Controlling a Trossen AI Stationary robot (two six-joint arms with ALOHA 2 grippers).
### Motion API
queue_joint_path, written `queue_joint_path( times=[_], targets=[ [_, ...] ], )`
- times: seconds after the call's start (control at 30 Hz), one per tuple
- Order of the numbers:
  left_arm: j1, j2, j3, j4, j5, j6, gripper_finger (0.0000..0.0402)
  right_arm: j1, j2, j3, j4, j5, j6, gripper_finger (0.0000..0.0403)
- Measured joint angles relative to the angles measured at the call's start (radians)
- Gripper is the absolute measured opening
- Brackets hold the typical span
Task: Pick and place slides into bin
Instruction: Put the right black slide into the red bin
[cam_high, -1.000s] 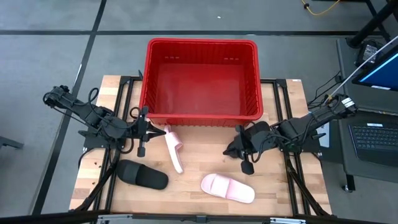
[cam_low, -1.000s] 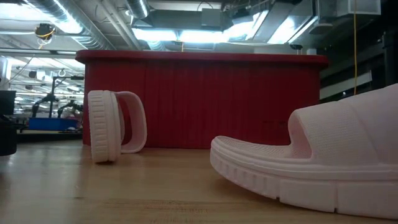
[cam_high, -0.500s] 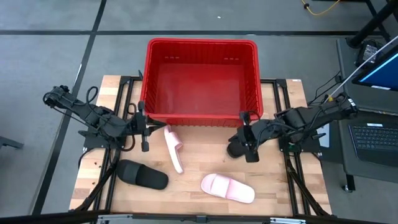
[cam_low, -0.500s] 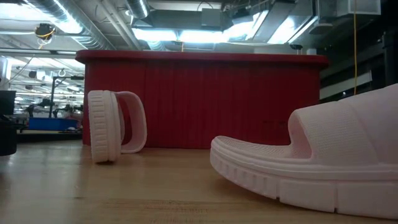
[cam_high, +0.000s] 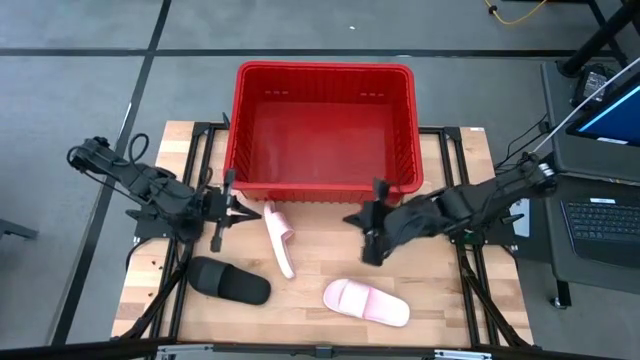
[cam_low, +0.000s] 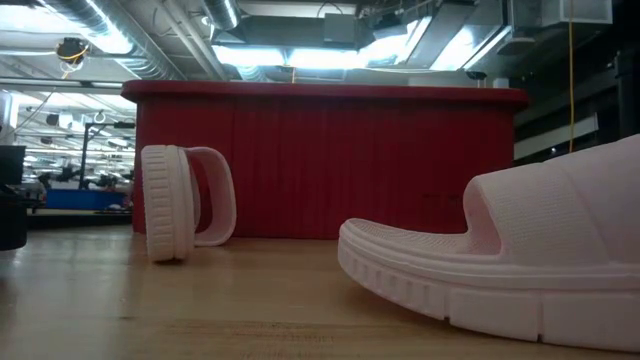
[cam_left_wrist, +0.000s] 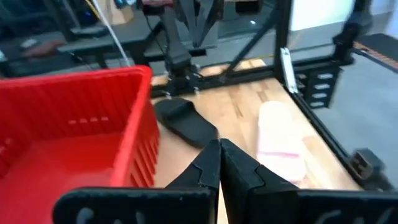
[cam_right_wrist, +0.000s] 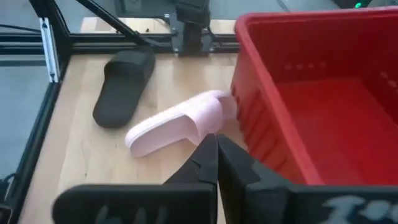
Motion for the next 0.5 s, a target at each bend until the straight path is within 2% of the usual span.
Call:
queue_joint_path(
  times=[0.13, 0.33, 0.5],
  targets=[
    [0.000, -0.032, 0.000, -0.038, 0.068, -0.027, 0.0003, 0.026, 0.146, 0.174, -0.166, 0.001, 0.063, 0.0003],
    [0.000, -0.064, 0.000, -0.079, 0.174, -0.028, 0.0001, 0.074, 0.293, 0.446, -0.552, 0.006, 0.406, 0.0002],
    [0.000, -0.082, 0.000, -0.149, 0.189, -0.012, 0.0003, 0.104, 0.350, 0.574, -0.783, 0.021, 0.607, 0.0002]
  ],
)
